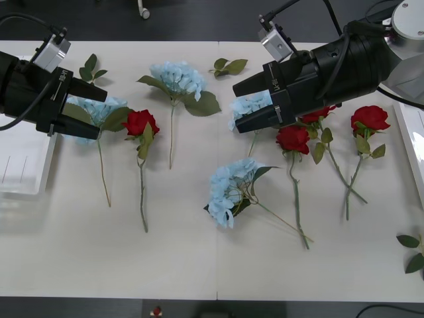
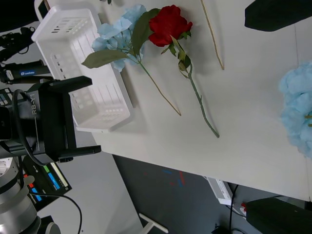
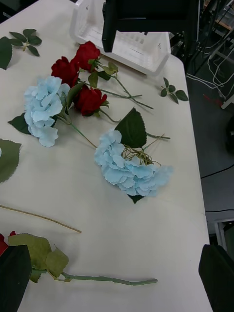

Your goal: Put the red flowers into the right box and the blue flowers into the left box

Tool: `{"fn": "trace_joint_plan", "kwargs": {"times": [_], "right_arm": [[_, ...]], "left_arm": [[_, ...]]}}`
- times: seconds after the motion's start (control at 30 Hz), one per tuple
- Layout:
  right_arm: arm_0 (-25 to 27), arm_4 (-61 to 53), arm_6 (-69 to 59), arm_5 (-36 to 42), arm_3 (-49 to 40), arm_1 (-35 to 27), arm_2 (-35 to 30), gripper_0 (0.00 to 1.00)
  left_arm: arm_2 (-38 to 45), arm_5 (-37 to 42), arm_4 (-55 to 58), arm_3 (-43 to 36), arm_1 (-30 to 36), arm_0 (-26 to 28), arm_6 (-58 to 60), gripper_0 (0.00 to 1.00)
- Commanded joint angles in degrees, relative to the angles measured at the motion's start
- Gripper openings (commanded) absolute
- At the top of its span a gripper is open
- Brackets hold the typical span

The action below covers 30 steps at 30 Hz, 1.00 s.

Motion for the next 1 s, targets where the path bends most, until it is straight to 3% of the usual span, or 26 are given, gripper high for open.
{"fn": "trace_joint_plan", "kwargs": {"times": [0.03, 0.37, 0.63, 1.0], "right_arm": [[1.9, 0.9, 1.7, -0.2, 0.4, 1.8, 3.3, 1.0], [-0.9, 1.0, -3.5, -0.6, 0.7, 0.7, 4.2, 1.0], [-5.4, 9.0, -30.1, 6.4, 0.7, -1.5, 4.1, 1.0], [-10.9, 17.6, -70.4, 15.2, 0.7, -10.9, 4.1, 1.0]], "left_arm": [[1.1, -0.1, -0.3, -0.4, 3.0, 0.1, 1.5, 1.0], [0.9, -1.7, -3.3, -0.4, 5.7, 1.0, 1.5, 1.0], [0.8, -7.1, -9.2, -2.5, 6.2, 5.5, 1.5, 1.0], [0.9, -13.6, -19.6, -8.6, 6.2, 11.9, 28.8, 1.0]]}}
